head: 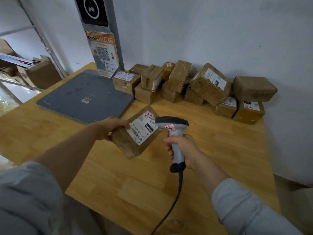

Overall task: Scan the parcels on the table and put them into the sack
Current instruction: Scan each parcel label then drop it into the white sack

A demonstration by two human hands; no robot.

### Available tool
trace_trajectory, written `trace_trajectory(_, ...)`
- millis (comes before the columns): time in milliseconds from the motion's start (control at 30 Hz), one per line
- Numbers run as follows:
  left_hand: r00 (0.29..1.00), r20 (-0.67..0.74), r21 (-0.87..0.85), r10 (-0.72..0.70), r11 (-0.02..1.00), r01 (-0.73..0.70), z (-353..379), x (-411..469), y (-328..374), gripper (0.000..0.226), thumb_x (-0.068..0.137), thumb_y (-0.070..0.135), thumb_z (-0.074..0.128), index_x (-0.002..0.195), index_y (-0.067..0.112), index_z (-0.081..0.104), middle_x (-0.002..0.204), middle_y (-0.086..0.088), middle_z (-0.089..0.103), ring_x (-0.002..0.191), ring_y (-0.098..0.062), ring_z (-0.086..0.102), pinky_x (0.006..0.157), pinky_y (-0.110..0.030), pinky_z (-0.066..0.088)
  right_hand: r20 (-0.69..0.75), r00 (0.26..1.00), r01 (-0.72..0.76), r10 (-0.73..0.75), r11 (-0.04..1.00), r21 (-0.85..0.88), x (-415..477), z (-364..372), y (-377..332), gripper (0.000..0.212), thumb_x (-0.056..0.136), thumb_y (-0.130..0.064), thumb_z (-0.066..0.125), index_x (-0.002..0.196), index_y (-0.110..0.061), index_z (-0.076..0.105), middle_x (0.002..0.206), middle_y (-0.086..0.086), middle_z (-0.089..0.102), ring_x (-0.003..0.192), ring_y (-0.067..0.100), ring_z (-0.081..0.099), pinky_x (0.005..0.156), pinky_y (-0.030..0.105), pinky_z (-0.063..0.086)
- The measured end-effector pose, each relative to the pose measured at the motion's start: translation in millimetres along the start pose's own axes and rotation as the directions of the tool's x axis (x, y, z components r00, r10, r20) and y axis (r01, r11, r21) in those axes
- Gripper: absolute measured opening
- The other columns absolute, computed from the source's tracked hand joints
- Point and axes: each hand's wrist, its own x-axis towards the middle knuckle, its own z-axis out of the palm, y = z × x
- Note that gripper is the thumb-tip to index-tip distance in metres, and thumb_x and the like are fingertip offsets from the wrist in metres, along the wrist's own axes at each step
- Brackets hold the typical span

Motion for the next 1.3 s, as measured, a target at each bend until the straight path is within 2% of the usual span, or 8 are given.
trace_trajectory(167,0.949,0.27,0.208,-0.161,0.972,0.105,14,-9,-25,0.081,0.037,0.038,0.077,0.112,0.009,0.063,0.105,-0.011,0.065,0.101,-0.026,0.061,0.08,-0.036,0.052,-0.04,0.999,-0.031,0.03,0.999,-0.021,1,-4,12,0.011,0.082,-0.006,0.067,0.075,-0.001,0.06,0.052,0.009,0.058,0.04,0.018,0.05,0.044,0.025,0.044)
trace_trajectory(367,0.999,-0.024,0.238,0.034,0.971,-0.028,20,11,-62,0.082,0.077,0.035,0.077,0.148,0.027,0.036,0.151,-0.011,0.035,0.135,-0.032,0.038,0.111,-0.045,0.033,-0.076,0.993,-0.097,0.094,0.995,-0.038,9,-5,28,0.007,0.081,-0.003,0.068,0.077,0.0,0.063,0.052,0.01,0.06,0.04,0.018,0.05,0.044,0.025,0.045)
trace_trajectory(500,0.985,0.168,0.861,0.037,0.482,-0.164,41,-3,-75,0.132,0.06,0.063,0.078,0.153,0.03,-0.009,0.161,-0.009,-0.012,0.147,-0.032,-0.012,0.115,-0.058,-0.01,-0.086,0.991,-0.11,0.107,0.993,-0.032,19,-2,32,0.006,0.08,0.0,0.069,0.076,0.0,0.064,0.052,0.01,0.061,0.04,0.017,0.052,0.044,0.025,0.046)
trace_trajectory(700,0.917,0.37,0.928,0.15,-0.03,-0.37,37,-8,-65,0.095,0.088,0.031,0.065,0.153,0.03,-0.004,0.161,0.003,-0.011,0.147,-0.02,-0.016,0.11,-0.055,-0.018,-0.111,0.992,-0.062,0.05,0.993,-0.1,39,9,34,0.006,0.078,0.003,0.067,0.076,-0.001,0.062,0.068,0.016,0.063,0.051,0.021,0.055,0.054,0.03,0.05)
trace_trajectory(767,0.917,0.29,0.948,0.275,0.049,-0.315,34,-14,-72,0.09,0.089,0.012,0.058,0.153,0.031,-0.002,0.161,0.004,-0.012,0.147,-0.02,-0.017,0.11,-0.049,-0.019,-0.148,0.988,-0.054,0.032,0.987,-0.15,48,15,36,0.016,0.075,-0.003,0.073,0.089,-0.003,0.065,0.079,0.015,0.064,0.064,0.024,0.058,0.061,0.033,0.05)
trace_trajectory(900,0.861,-0.497,0.292,0.111,0.956,0.045,42,-23,-100,0.07,0.092,0.005,0.051,0.153,0.012,0.017,0.156,-0.014,0.017,0.142,-0.032,0.022,0.117,-0.043,0.025,-0.082,0.995,-0.064,0.048,0.976,-0.209,59,31,42,0.03,0.075,-0.011,0.076,0.103,-0.01,0.064,0.091,0.009,0.064,0.078,0.023,0.058,0.068,0.031,0.046)
trace_trajectory(1033,0.896,-0.26,-0.513,-0.36,0.838,0.188,61,-28,-109,0.037,0.1,0.025,0.047,0.13,0.005,0.042,0.121,-0.012,0.046,0.111,-0.027,0.047,0.096,-0.041,0.048,0.013,0.996,-0.081,0.086,0.972,-0.22,61,48,47,0.027,0.075,-0.011,0.075,0.1,-0.013,0.064,0.094,0.008,0.065,0.084,0.024,0.058,0.072,0.033,0.046)
trace_trajectory(1300,0.966,-0.157,-0.683,-0.207,0.729,0.046,66,-32,-115,0.046,0.097,0.028,0.052,0.141,0.033,0.039,0.105,0.004,0.058,0.091,-0.016,0.055,0.069,-0.029,0.043,0.098,0.994,-0.031,0.056,0.97,-0.242,50,66,57,0.026,0.076,-0.011,0.075,0.098,-0.015,0.062,0.093,0.005,0.066,0.086,0.022,0.058,0.068,0.03,0.043)
